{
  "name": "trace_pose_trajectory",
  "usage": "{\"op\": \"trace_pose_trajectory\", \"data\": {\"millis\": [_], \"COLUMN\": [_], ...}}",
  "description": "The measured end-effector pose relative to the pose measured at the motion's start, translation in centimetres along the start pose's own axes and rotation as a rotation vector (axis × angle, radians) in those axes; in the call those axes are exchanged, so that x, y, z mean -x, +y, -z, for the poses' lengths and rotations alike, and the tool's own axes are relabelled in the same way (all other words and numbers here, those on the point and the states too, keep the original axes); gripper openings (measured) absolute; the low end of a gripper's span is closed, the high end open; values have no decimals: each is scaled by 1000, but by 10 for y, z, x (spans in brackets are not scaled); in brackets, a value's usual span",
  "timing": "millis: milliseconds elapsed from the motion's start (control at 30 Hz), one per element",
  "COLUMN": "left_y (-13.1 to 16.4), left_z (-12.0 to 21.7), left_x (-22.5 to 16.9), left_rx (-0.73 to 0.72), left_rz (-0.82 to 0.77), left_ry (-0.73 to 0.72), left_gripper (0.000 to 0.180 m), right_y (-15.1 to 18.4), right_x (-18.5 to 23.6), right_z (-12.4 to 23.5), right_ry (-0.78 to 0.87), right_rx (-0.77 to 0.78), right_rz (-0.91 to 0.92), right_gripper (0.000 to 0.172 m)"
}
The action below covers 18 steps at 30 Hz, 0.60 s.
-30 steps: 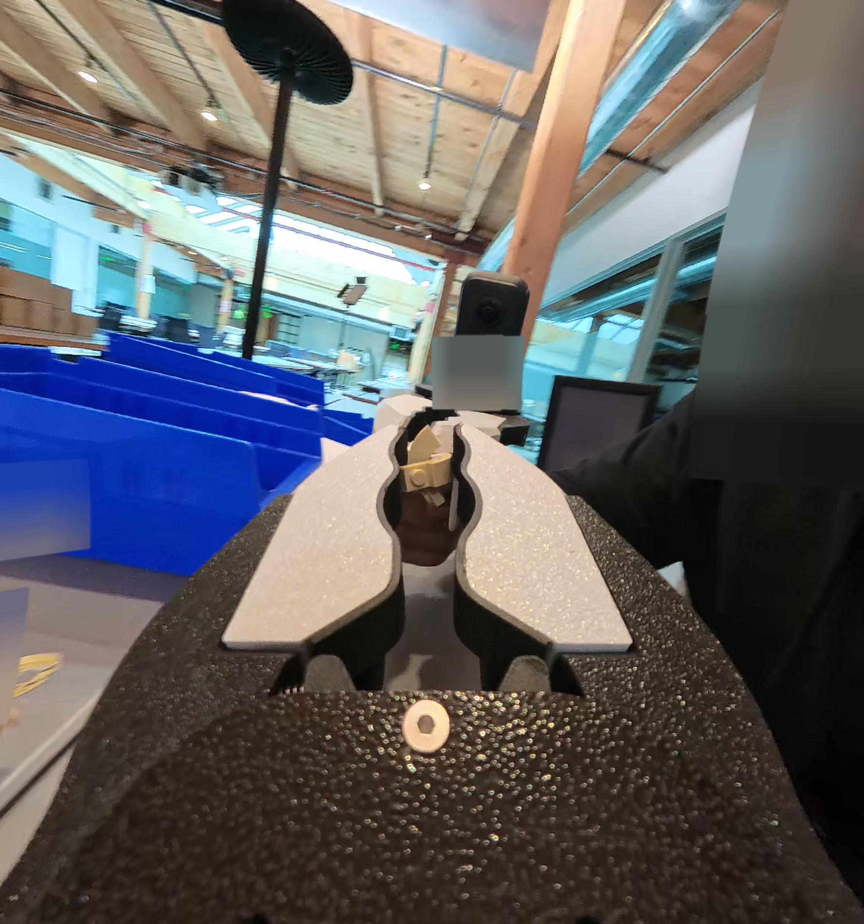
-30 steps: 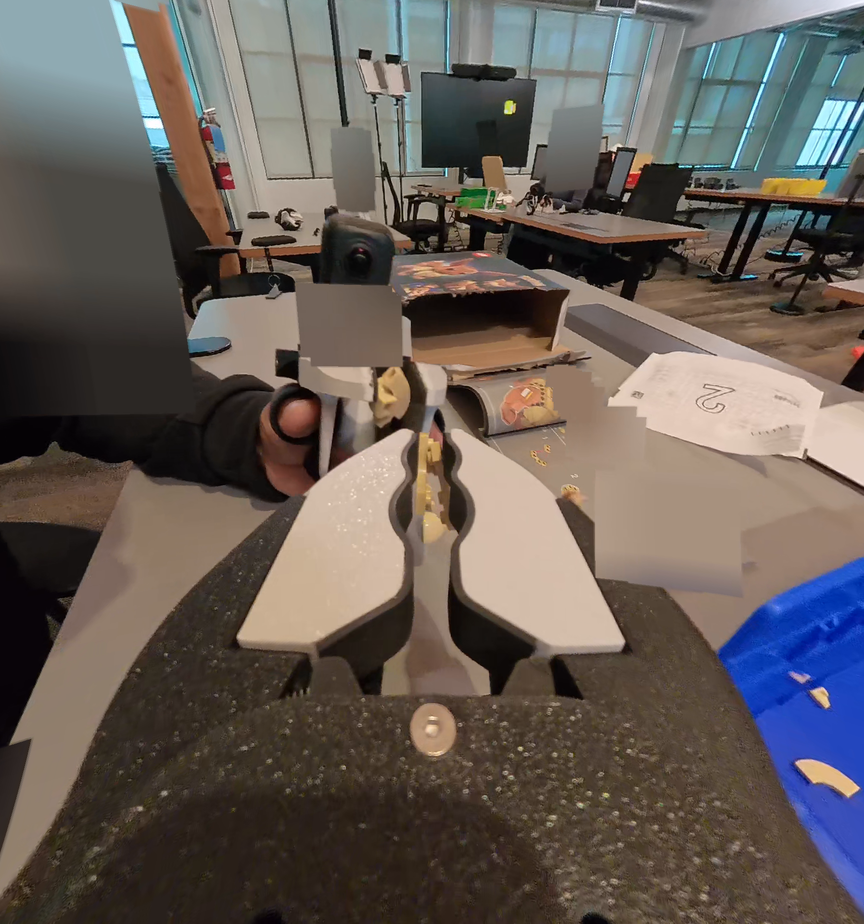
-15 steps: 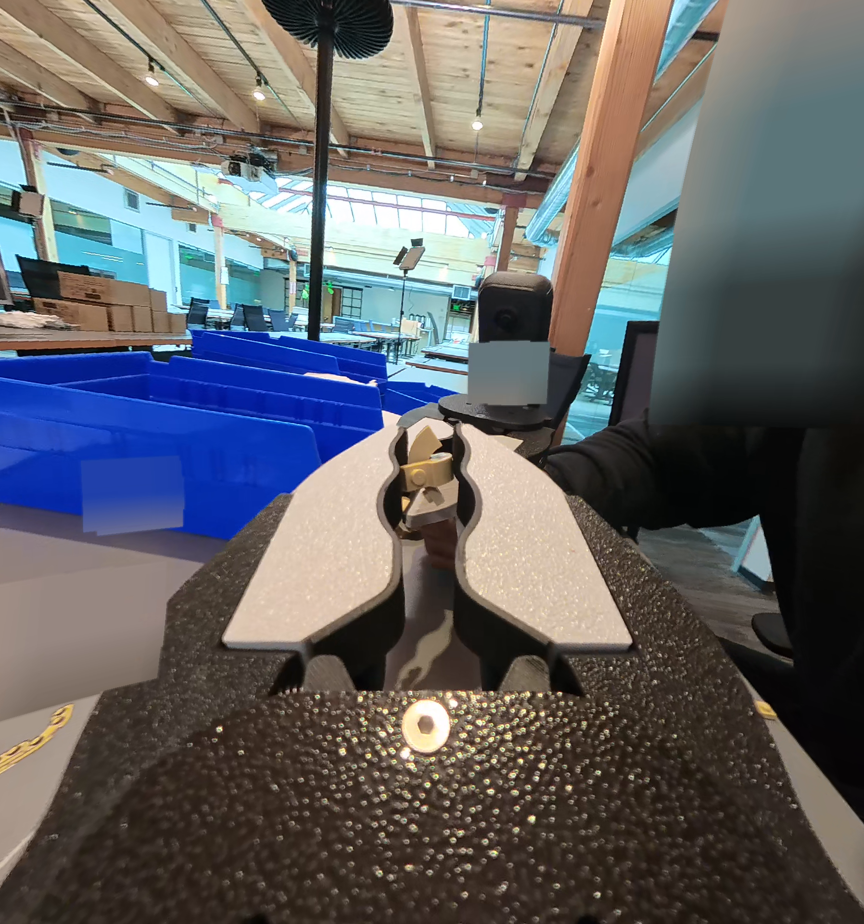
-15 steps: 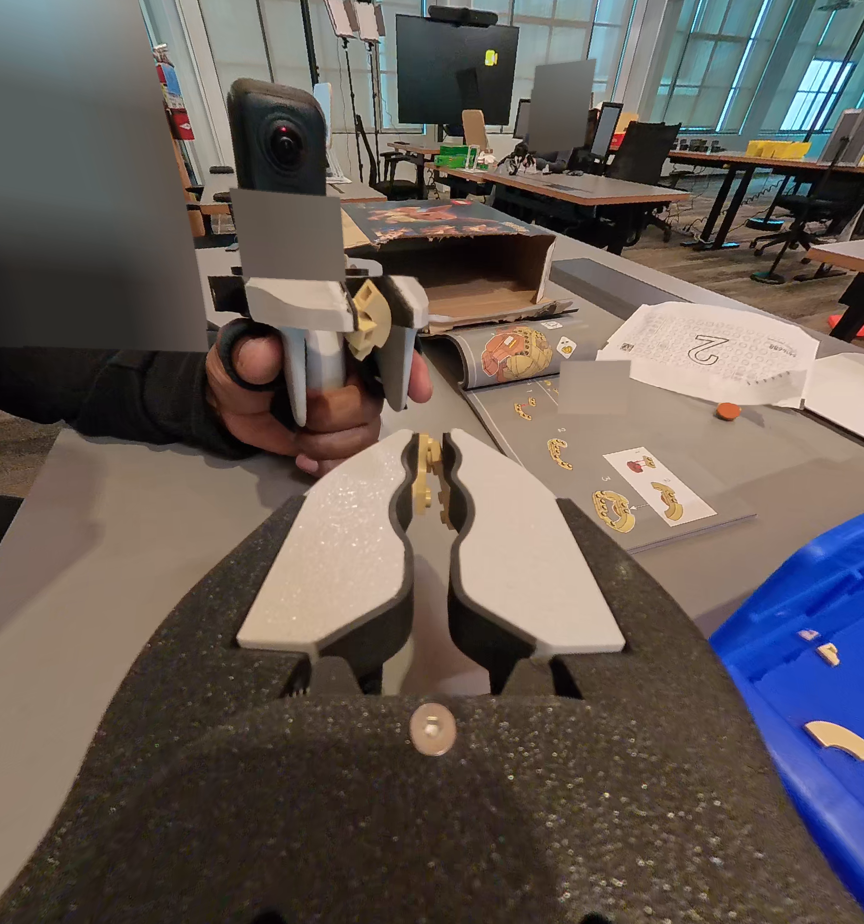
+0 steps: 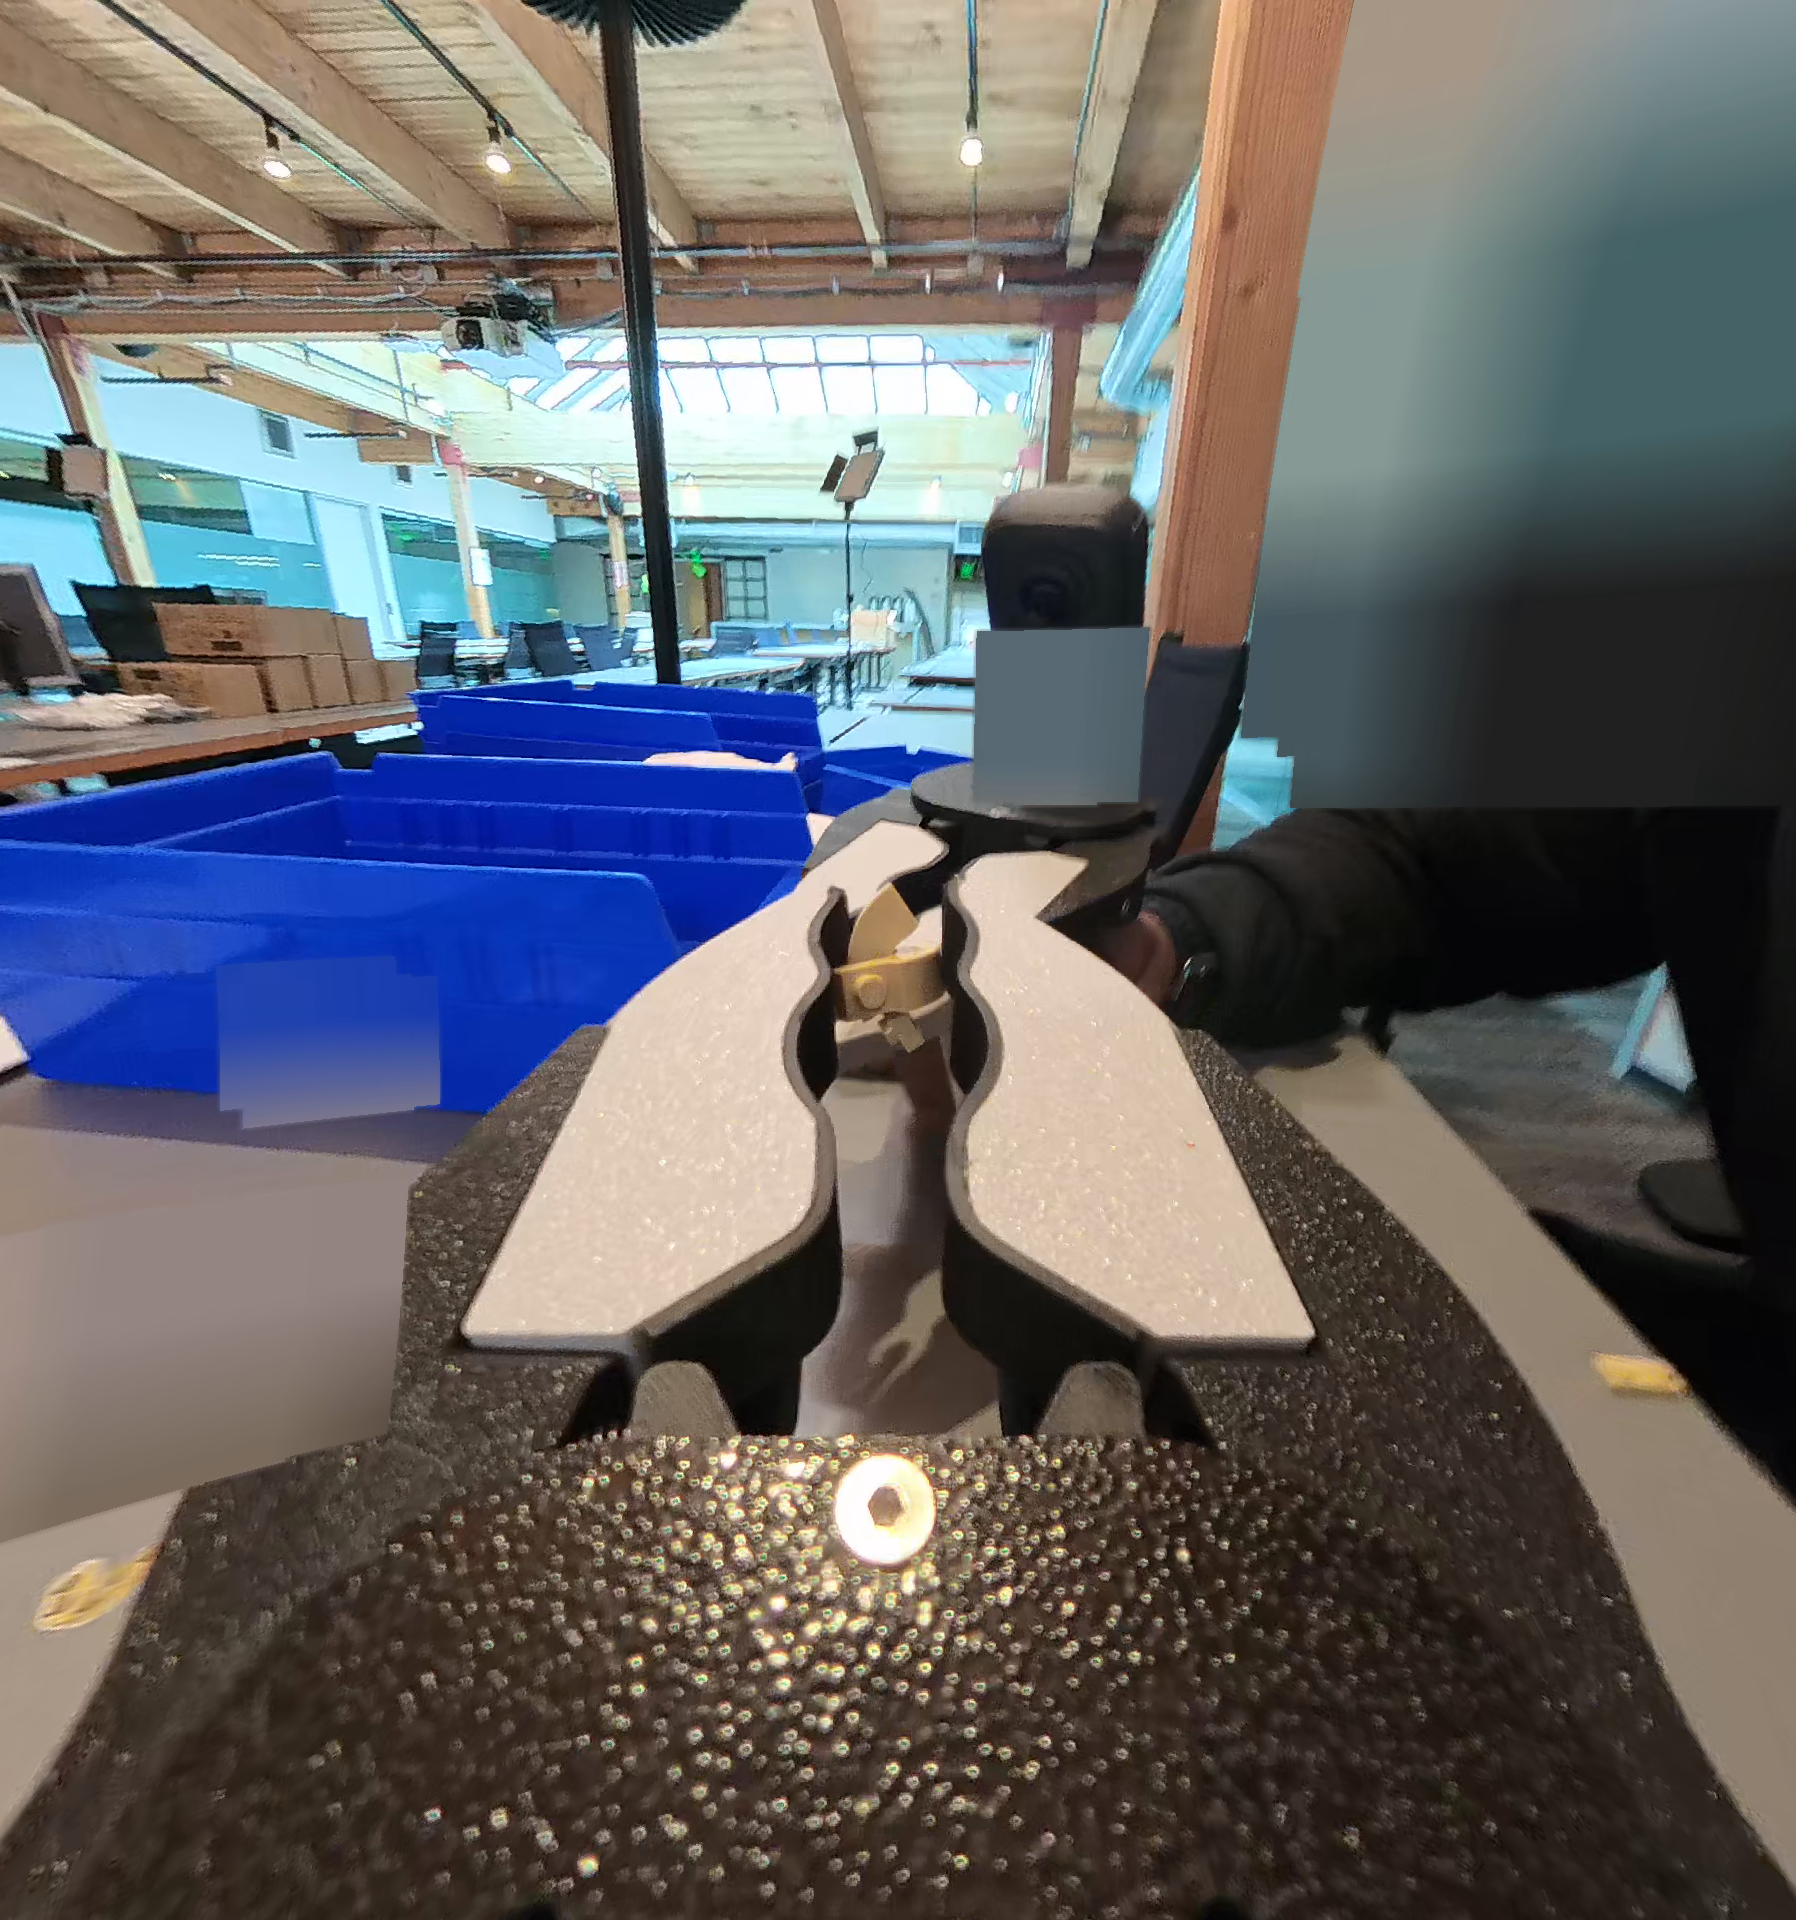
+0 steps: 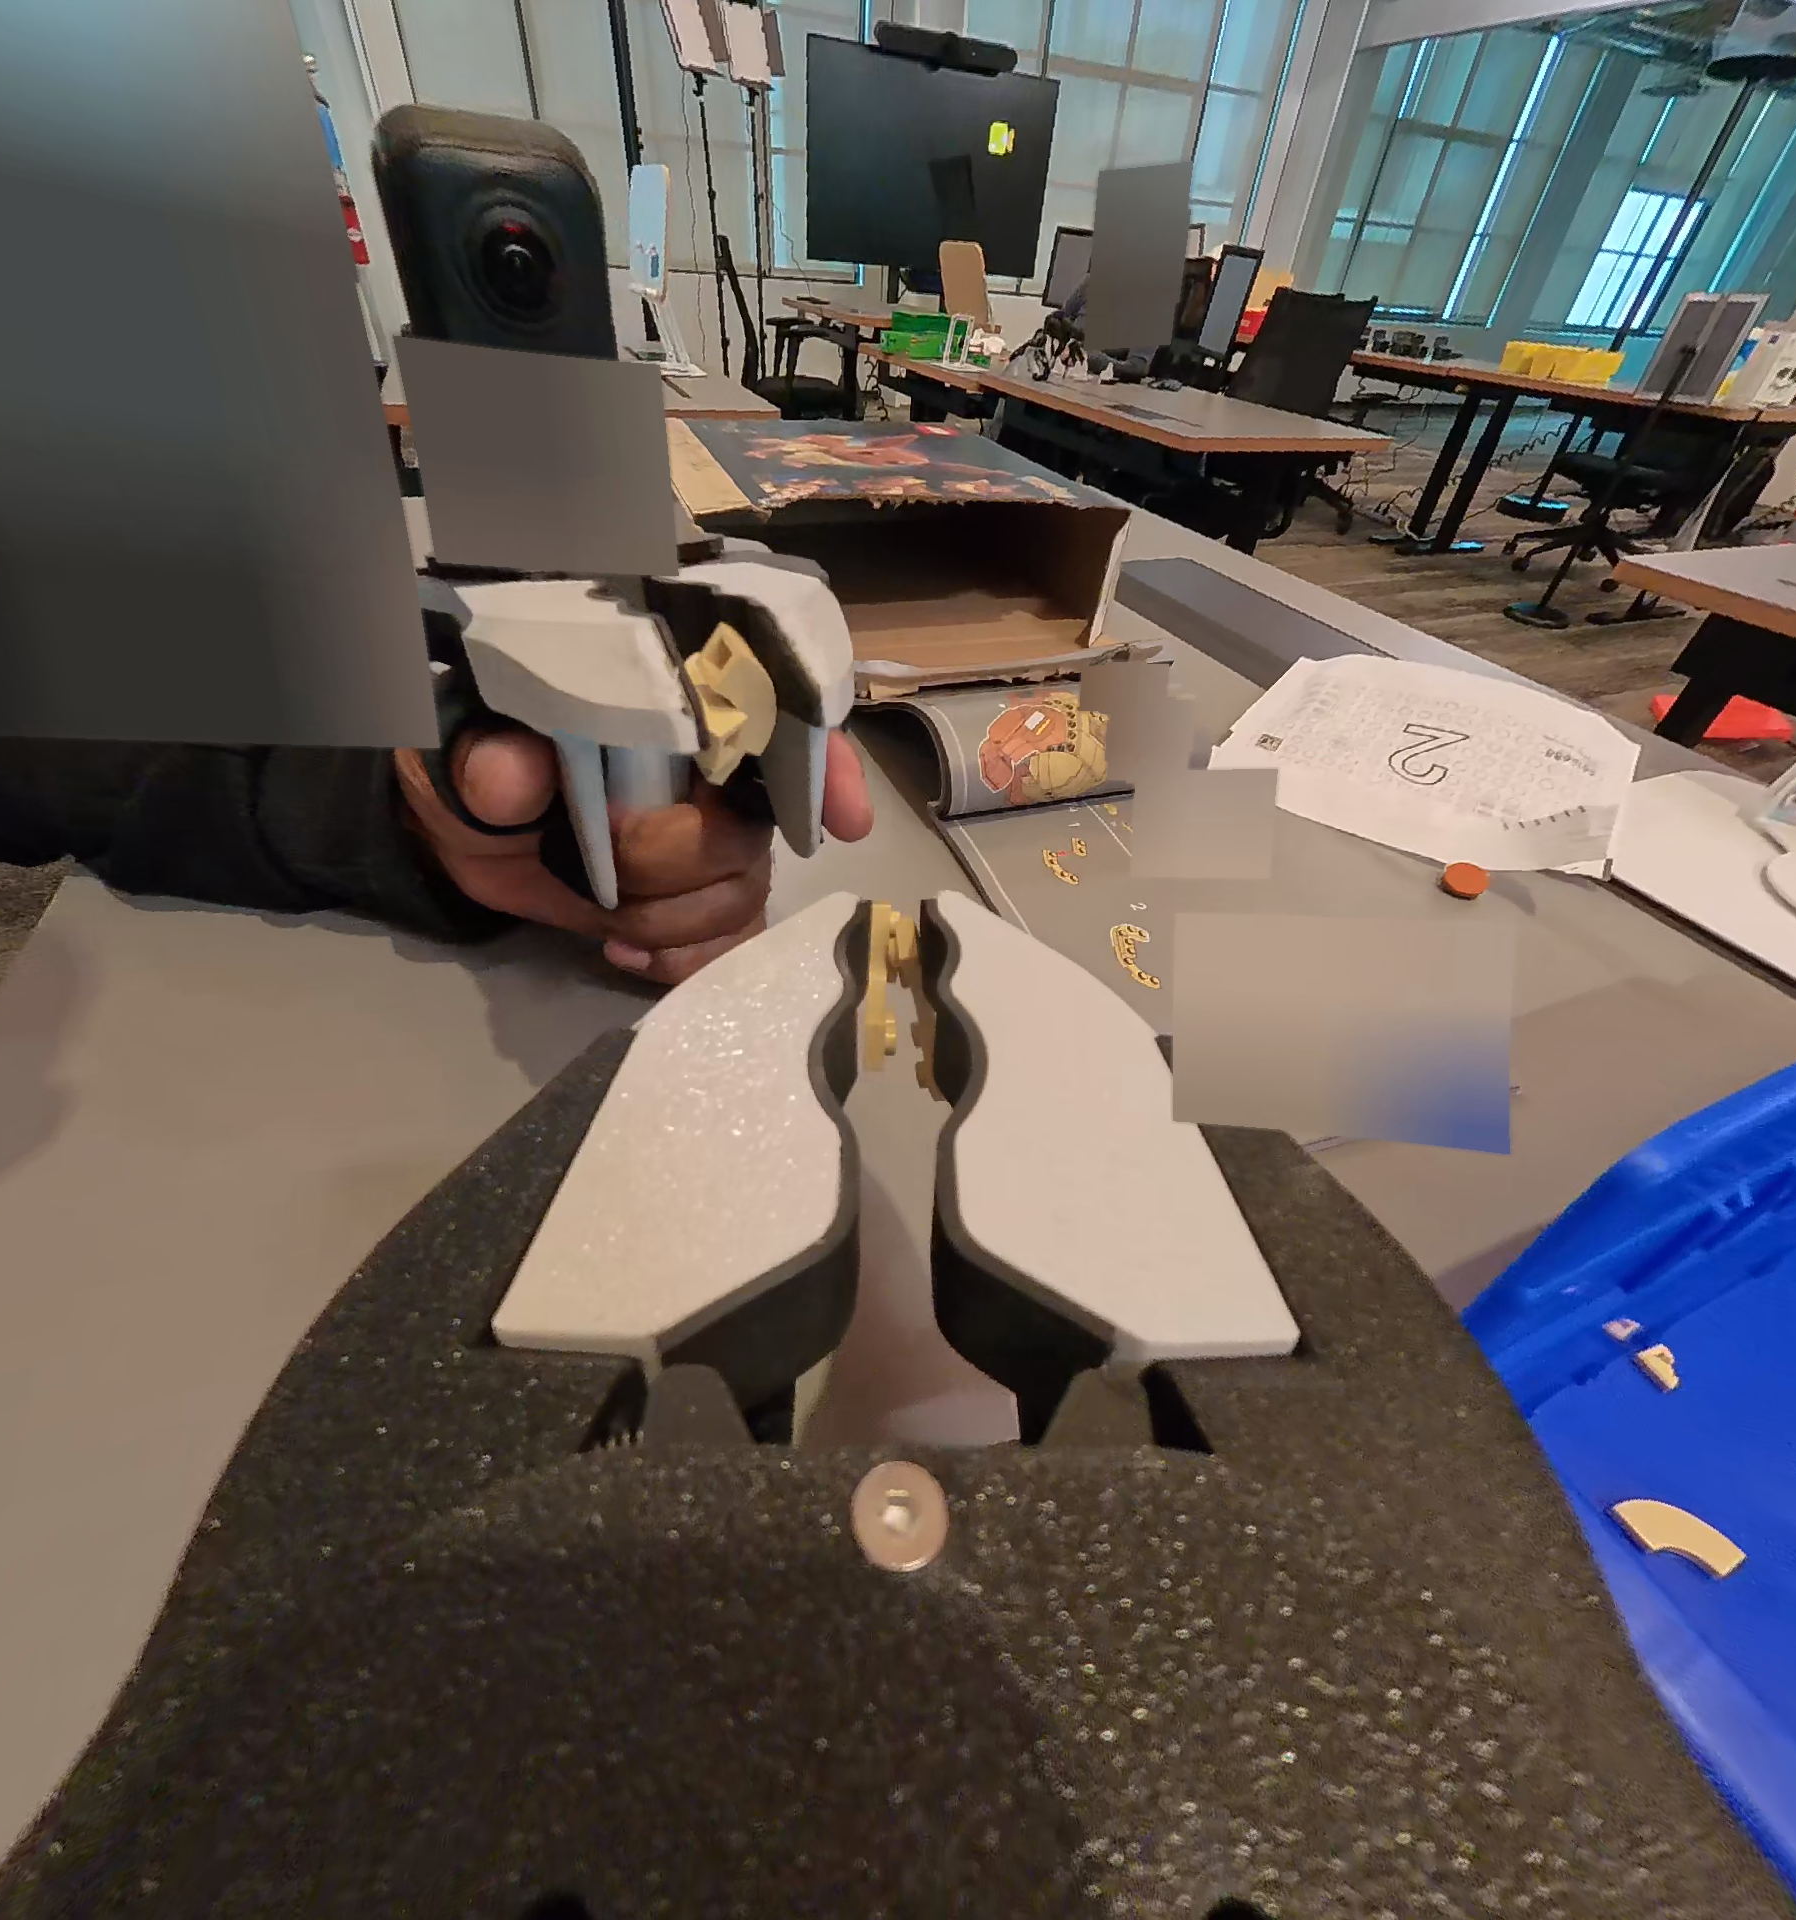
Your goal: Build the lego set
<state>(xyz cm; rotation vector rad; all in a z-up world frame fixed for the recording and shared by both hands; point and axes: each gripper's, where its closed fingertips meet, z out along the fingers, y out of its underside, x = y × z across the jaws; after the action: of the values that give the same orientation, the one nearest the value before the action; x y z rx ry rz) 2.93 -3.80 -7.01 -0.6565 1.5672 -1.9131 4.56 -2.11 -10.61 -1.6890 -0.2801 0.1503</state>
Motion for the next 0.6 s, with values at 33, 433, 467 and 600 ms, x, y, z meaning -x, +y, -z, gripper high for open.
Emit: {"op": "trace_pose_trajectory", "data": {"millis": [33, 433, 467, 600], "left_y": [2, 81, 86, 102], "left_z": [0, 7, 9, 15], "left_x": [0, -3, -3, -8], "left_rx": [22, 667, 699, 787], "left_rz": [-31, -557, -559, -525], "left_ry": [-4, 17, 30, 85], "left_gripper": [16, 17, 17, 18], "right_y": [0, 8, 9, 12], "right_x": [0, -16, -17, -18], "right_z": [0, 0, 0, -1], "right_ry": [-1, 86, 88, 94], "right_rx": [-1, 52, 57, 73], "right_rz": [0, -11, -14, -9], "right_gripper": [8, 8, 8, 8]}}
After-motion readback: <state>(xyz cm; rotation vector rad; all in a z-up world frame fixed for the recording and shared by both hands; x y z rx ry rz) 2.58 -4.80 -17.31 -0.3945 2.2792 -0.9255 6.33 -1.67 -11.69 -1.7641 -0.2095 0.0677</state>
